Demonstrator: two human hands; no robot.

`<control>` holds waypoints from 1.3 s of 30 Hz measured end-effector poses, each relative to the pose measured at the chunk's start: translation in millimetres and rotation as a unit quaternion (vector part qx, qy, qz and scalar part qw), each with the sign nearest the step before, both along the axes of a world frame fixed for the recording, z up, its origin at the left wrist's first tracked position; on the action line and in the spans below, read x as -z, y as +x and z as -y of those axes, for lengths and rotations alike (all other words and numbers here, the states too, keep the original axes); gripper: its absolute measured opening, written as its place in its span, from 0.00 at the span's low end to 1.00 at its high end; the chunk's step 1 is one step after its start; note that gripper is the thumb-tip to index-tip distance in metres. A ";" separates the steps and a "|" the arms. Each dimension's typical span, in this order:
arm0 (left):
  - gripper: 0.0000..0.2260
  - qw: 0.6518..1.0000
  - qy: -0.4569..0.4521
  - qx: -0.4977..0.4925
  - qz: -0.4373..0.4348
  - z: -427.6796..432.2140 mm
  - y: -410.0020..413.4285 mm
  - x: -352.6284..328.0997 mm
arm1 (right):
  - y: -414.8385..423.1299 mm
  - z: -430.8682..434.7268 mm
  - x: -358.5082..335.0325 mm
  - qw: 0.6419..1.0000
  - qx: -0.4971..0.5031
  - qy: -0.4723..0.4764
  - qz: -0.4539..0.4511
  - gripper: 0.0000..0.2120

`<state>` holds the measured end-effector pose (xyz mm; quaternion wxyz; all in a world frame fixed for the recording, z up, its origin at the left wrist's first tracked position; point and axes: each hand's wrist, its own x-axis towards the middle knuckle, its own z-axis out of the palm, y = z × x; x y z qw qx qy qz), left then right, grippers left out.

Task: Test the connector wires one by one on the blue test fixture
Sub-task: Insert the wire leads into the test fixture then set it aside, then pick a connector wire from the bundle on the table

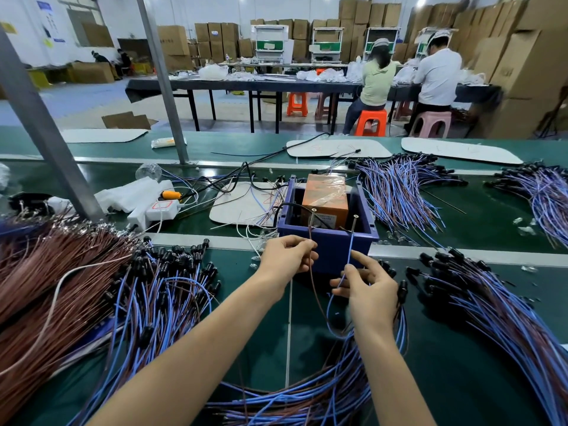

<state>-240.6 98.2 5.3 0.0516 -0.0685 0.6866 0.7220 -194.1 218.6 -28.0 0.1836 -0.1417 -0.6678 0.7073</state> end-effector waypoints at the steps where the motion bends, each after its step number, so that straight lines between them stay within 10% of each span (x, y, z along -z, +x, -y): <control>1: 0.06 1.000 0.002 -0.001 0.001 -0.4 -0.6 -0.1 | -0.4 0.2 0.3 1.000 0.000 -0.001 0.001 0.13; 32: 0.06 0.998 -0.052 0.039 0.006 6.2 1.3 1.8 | -1.5 0.0 3.4 0.999 -0.012 -0.030 0.030 0.13; 36: 0.13 0.978 -0.094 0.186 -0.022 29.4 20.9 -11.4 | 21.9 -7.1 -6.9 0.986 -0.153 -0.031 0.055 0.13; 39: 0.21 0.900 -0.207 0.373 -0.089 72.8 45.9 -32.3 | 44.2 -12.4 -10.3 0.939 -0.320 0.067 0.106 0.15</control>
